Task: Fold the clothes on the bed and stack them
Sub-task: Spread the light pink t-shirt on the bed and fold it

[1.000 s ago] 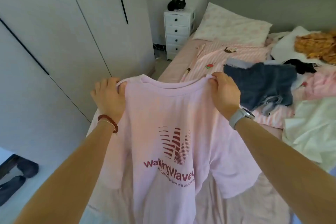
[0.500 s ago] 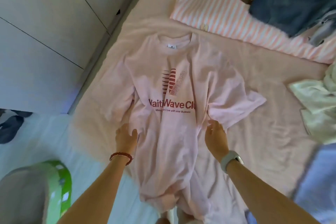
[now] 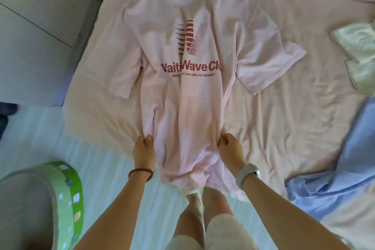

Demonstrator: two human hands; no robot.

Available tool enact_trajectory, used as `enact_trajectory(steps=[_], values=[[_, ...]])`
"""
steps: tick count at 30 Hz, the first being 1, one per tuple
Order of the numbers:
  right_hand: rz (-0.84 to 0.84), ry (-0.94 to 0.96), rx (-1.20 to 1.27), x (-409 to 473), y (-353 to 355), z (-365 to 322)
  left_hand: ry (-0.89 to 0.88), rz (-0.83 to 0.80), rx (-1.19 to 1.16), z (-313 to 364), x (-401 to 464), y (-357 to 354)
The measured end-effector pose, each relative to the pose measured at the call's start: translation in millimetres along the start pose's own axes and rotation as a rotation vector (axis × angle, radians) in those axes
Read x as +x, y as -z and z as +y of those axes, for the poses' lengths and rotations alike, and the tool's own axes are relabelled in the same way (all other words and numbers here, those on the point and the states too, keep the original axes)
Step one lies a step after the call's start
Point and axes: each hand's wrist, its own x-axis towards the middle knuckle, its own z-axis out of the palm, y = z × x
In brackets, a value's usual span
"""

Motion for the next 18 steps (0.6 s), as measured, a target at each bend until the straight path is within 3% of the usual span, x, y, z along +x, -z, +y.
enact_trajectory(steps=[4,8,13,16,18], values=[[0.275,0.12,0.045,-22.0,22.5,5.4,-0.101,0.149,-0.169,-2.3,-20.9,23.5],[0.52,0.162,0.013,-36.8,63.1,10.1,-0.108,0.247,-0.062,-4.2,-28.4,45.2],[0.481,0.104,-0.152,-44.8,52.3,22.1,-0.082,0.015,0.242,-8.0,-40.8,31.9],[0.457,0.102,-0.241,-52.1,44.4,43.4,-0.306,-0.035,0.324,-9.1,-62.2,14.7],[0.372,0.127,-0.273,-57.2,40.9,60.6,-0.493,-0.155,0.318,-12.1,-77.6,0.4]])
